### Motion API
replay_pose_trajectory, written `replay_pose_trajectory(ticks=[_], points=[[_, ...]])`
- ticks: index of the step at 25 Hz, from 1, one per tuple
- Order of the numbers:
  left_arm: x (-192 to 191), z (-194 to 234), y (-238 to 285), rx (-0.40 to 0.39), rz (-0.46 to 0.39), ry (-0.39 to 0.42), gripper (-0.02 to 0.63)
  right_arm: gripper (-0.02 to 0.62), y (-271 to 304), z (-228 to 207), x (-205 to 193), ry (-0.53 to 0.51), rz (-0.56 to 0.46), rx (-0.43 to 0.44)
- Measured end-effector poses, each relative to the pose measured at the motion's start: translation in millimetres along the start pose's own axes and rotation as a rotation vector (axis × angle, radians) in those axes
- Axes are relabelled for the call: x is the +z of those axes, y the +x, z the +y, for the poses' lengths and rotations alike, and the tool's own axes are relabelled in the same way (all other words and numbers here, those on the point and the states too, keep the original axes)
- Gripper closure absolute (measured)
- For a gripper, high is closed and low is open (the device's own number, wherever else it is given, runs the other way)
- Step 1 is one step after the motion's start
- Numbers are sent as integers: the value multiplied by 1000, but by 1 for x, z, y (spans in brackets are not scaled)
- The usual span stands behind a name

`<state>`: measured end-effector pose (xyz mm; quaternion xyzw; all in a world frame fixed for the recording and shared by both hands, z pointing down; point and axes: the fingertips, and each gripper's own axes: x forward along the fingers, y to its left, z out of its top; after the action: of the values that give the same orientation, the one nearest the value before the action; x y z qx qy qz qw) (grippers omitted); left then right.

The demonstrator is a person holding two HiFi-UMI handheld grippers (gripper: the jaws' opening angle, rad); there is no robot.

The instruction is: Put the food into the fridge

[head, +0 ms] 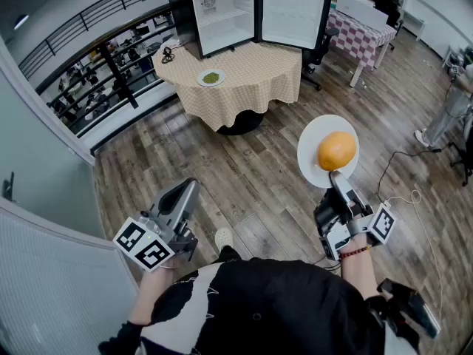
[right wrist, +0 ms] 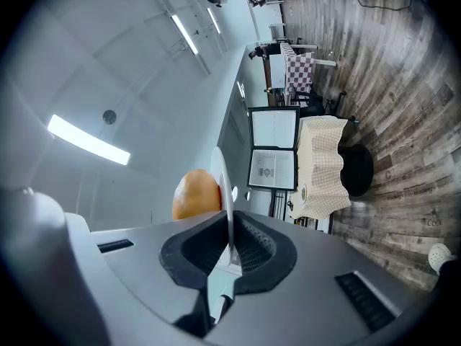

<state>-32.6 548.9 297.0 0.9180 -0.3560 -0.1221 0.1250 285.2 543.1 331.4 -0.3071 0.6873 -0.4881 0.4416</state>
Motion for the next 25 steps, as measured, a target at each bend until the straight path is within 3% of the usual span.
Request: replay_pose_trajectory(ticks=[13,20,25], points=[[-6,-10,11,-1,27,-1,595,568,4,-1,-11,8,46,-19],[-37,-36,53,14,67,70,595,566,2,-26,-8,62,69,-86],[-36,33,88,-59,72,6,595,566,60,-75,-13,109,-7,-155]])
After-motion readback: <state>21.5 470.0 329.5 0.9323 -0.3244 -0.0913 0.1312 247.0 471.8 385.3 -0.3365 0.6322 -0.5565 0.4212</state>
